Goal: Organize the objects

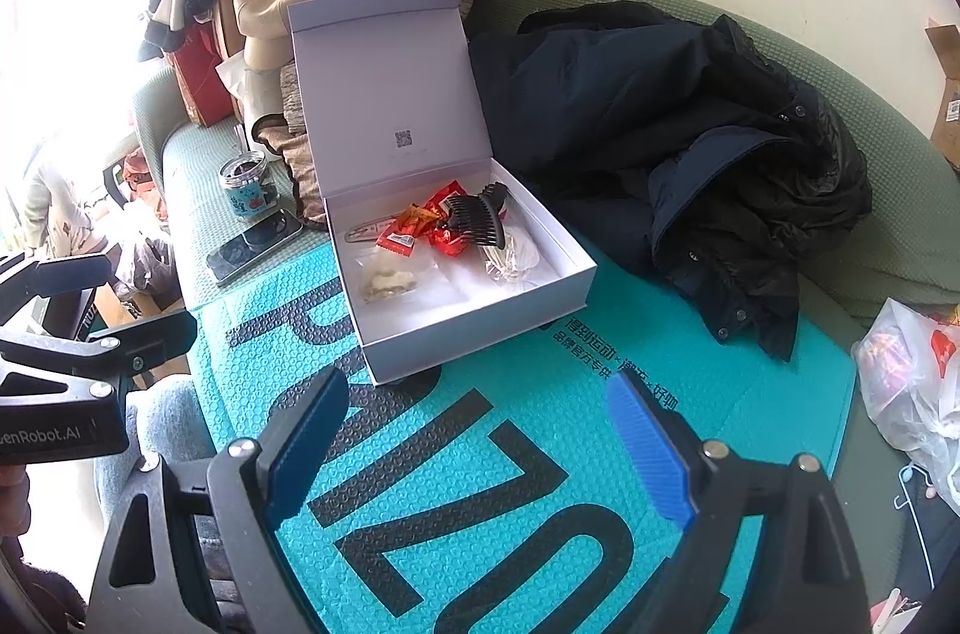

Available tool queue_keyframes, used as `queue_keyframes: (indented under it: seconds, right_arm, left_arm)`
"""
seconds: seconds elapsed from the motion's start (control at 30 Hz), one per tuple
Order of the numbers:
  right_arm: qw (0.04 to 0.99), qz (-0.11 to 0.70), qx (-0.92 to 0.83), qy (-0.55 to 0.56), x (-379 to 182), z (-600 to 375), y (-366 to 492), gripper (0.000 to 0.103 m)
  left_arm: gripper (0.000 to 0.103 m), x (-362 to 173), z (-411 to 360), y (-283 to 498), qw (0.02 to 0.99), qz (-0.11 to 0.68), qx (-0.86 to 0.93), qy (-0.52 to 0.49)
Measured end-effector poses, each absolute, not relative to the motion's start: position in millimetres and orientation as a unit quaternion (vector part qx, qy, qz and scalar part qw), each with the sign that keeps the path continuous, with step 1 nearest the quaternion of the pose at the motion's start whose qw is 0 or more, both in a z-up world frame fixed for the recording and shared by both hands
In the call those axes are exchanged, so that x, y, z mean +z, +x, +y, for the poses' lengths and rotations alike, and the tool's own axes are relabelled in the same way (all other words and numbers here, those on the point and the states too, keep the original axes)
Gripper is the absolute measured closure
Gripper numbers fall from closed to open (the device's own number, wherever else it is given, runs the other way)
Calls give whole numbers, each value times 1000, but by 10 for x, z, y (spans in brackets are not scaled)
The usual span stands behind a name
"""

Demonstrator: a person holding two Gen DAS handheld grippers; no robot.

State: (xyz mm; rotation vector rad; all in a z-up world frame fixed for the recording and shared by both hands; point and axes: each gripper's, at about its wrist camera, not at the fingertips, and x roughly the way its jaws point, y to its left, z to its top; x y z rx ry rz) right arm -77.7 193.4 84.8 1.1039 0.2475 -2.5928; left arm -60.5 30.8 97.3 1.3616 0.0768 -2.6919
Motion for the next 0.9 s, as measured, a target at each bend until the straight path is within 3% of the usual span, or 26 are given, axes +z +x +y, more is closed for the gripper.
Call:
queue_keyframes:
  seconds: [0.9]
  right_arm:
    - [154, 93, -901, 394, 793, 1920, -776, 14]
  left_arm:
    - [11, 964, 322, -568, 63, 26, -891, 448]
